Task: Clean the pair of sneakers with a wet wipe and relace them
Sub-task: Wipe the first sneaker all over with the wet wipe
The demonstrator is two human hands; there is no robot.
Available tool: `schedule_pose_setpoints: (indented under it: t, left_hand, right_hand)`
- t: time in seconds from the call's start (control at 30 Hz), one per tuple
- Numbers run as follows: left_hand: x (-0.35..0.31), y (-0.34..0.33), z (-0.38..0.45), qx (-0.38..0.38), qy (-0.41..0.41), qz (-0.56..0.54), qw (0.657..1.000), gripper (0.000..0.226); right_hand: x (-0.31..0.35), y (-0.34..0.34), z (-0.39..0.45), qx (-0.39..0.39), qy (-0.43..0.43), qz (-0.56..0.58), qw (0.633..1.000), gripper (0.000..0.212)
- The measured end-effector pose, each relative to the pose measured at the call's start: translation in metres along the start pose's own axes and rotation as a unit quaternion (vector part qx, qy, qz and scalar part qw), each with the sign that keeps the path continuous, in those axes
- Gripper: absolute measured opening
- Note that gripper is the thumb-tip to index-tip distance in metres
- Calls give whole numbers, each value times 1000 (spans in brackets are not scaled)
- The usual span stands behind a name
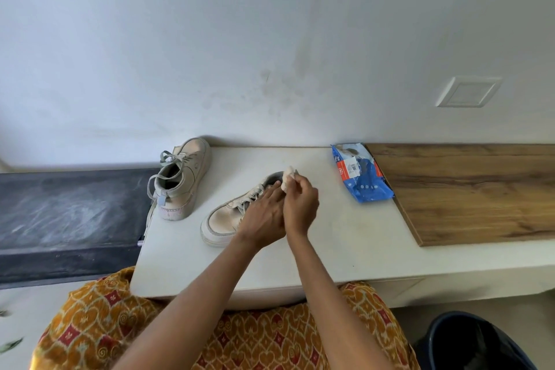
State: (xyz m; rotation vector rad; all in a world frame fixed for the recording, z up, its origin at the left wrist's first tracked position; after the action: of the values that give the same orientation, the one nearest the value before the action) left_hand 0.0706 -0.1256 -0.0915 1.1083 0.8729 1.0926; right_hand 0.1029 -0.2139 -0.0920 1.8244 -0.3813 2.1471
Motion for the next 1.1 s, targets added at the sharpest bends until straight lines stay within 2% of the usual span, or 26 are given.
schedule_pose_setpoints:
  t: [0.13,0.27,0.33,0.43,0.53,0.63,0.73,0.87,1.0,1.1]
  left_hand:
    - [2,6,-3,-10,-3,-3,1000,52]
    - [-3,8,-6,-13,-4,9,1000,61]
    - [-2,8,-6,-16,2,7,1000,63]
    - [-1,6,-5,-20,0,6,1000,62]
    - [-1,6,-5,-16,0,-3,1000,61]
    - [-1,12,-6,-17,5,-20,1000,63]
    - [-1,11,-4,-22,-19,4,1000,60]
    - [-1,20,1,-65,-70,91,991,47]
    - [16,25,-2,-86,-43,135,986,37]
    - [21,21,-10,-106,-26,139,984,41]
  right_hand:
    - [-18,11,-8,-64,1,-20,998,19]
    - [-31,31,-7,-100,-2,-4,995,18]
    - [-34,30,0,-72,-9,-29,997,21]
    - [-28,24,6,-24,23,-90,995,23]
    - [-29,26,-5,6,80,-137,987,19]
    - [-49,32,-16,46,81,-205,974,14]
    - [-46,35,-10,24,56,-178,982,11]
    - [-12,19,-3,-15,93,-103,990,10]
    - [-39,15,-9,32,64,-190,979,11]
    - [-62,19,-16,74,52,-252,963,11]
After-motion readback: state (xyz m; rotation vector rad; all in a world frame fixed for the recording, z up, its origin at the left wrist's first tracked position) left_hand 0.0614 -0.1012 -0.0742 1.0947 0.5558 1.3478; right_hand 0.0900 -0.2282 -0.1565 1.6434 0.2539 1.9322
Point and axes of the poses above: each hand's wrist, its own z-axis towards the middle knuckle, its own y-axis out of the back of the hand, x = y × z, the point moved 7 cm from there along z, towards the middle knuckle, and after that the axes turned 15 degrees about z, right-handed, at the moved point
